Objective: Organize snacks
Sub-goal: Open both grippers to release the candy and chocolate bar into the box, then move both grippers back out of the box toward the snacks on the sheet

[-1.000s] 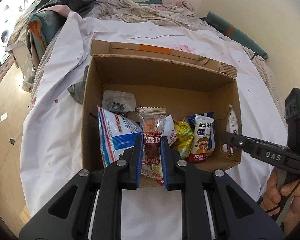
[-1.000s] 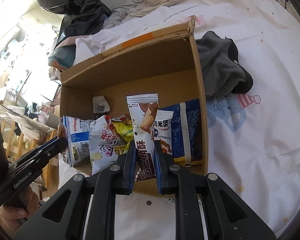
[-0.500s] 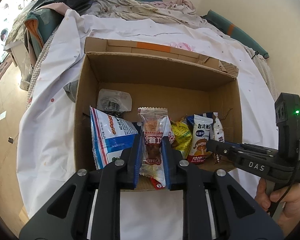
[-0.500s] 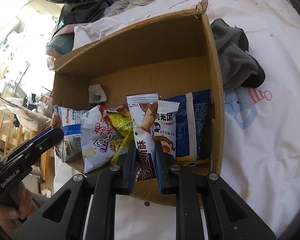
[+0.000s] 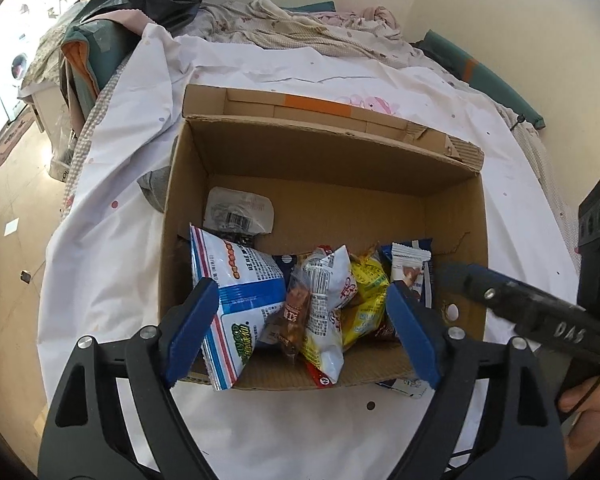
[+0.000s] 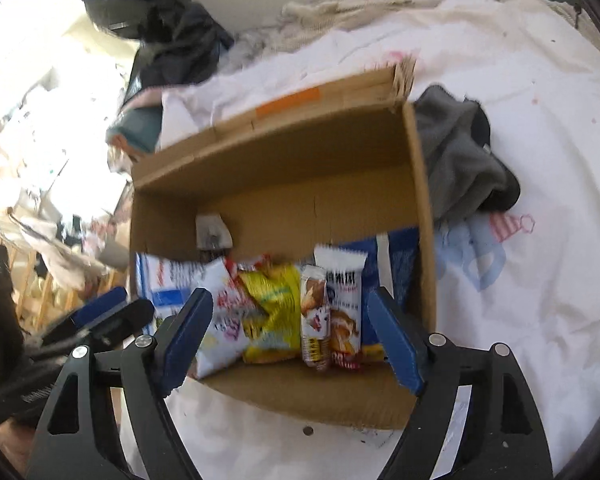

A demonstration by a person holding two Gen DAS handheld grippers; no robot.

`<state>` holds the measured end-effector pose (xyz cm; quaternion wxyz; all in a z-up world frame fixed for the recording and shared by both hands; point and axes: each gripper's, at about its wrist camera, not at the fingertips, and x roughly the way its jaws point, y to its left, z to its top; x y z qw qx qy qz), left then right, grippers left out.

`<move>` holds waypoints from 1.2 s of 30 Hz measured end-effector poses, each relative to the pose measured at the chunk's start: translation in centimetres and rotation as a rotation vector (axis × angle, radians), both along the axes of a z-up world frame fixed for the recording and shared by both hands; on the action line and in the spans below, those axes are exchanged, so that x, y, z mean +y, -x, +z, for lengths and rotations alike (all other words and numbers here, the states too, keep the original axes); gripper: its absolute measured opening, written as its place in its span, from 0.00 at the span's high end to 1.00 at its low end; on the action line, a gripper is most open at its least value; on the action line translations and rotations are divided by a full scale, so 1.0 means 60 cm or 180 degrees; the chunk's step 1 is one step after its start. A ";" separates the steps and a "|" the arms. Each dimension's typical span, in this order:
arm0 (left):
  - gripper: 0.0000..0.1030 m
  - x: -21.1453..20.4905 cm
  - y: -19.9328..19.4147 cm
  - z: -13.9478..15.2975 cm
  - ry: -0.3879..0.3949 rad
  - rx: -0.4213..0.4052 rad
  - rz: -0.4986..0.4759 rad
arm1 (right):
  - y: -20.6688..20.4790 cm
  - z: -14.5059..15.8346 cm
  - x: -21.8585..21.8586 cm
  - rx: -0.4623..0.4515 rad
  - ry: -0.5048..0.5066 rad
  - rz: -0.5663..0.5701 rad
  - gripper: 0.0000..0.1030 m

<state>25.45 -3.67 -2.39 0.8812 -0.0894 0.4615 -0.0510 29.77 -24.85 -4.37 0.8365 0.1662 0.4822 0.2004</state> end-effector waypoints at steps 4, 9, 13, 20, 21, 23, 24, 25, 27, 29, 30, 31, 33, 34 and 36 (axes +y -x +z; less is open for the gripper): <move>0.19 0.005 0.004 0.003 0.0028 -0.0035 0.0030 | -0.002 -0.003 -0.013 0.0098 -0.0110 -0.0104 0.20; 0.19 0.008 0.013 0.010 -0.0018 -0.0130 0.0057 | 0.011 0.011 -0.017 0.0048 -0.0191 -0.0188 0.20; 0.19 0.011 0.022 0.015 -0.0072 -0.0195 0.0075 | 0.025 0.017 -0.019 0.0038 -0.0204 -0.0225 0.20; 0.19 0.019 0.036 0.019 -0.0064 -0.0174 0.0084 | 0.046 0.017 -0.026 0.0114 -0.0186 -0.0302 0.20; 0.19 0.020 0.037 0.019 -0.0059 -0.0168 0.0088 | 0.050 0.015 -0.028 0.0129 -0.0186 -0.0309 0.20; 0.19 0.024 0.042 0.020 -0.0047 -0.0151 0.0089 | 0.058 0.013 -0.031 0.0148 -0.0178 -0.0337 0.20; 0.19 0.026 0.045 0.020 -0.0047 -0.0150 0.0092 | 0.063 0.013 -0.034 0.0153 -0.0194 -0.0356 0.20; 0.19 0.028 0.048 0.021 -0.0048 -0.0150 0.0098 | 0.067 0.012 -0.037 0.0163 -0.0211 -0.0374 0.20; 0.17 0.031 0.055 0.021 -0.0062 -0.0148 0.0104 | 0.074 0.010 -0.041 0.0179 -0.0234 -0.0403 0.20; 0.17 0.033 0.061 0.018 -0.0092 -0.0093 0.0108 | 0.081 0.007 -0.045 0.0215 -0.0265 -0.0421 0.20; 0.17 0.035 0.064 0.017 -0.0069 -0.0088 0.0106 | 0.084 0.005 -0.046 0.0235 -0.0284 -0.0427 0.20; 0.17 0.036 0.068 0.016 -0.0061 -0.0086 0.0114 | 0.088 0.003 -0.048 0.0258 -0.0299 -0.0437 0.20; 0.17 0.038 0.077 0.016 -0.0088 -0.0100 0.0137 | 0.094 0.001 -0.049 0.0280 -0.0301 -0.0443 0.20; 0.17 0.039 0.081 0.017 -0.0093 -0.0116 0.0140 | 0.098 0.000 -0.050 0.0286 -0.0295 -0.0447 0.20; 0.16 0.039 0.090 0.018 -0.0101 -0.0131 0.0137 | 0.103 -0.001 -0.051 0.0296 -0.0275 -0.0450 0.20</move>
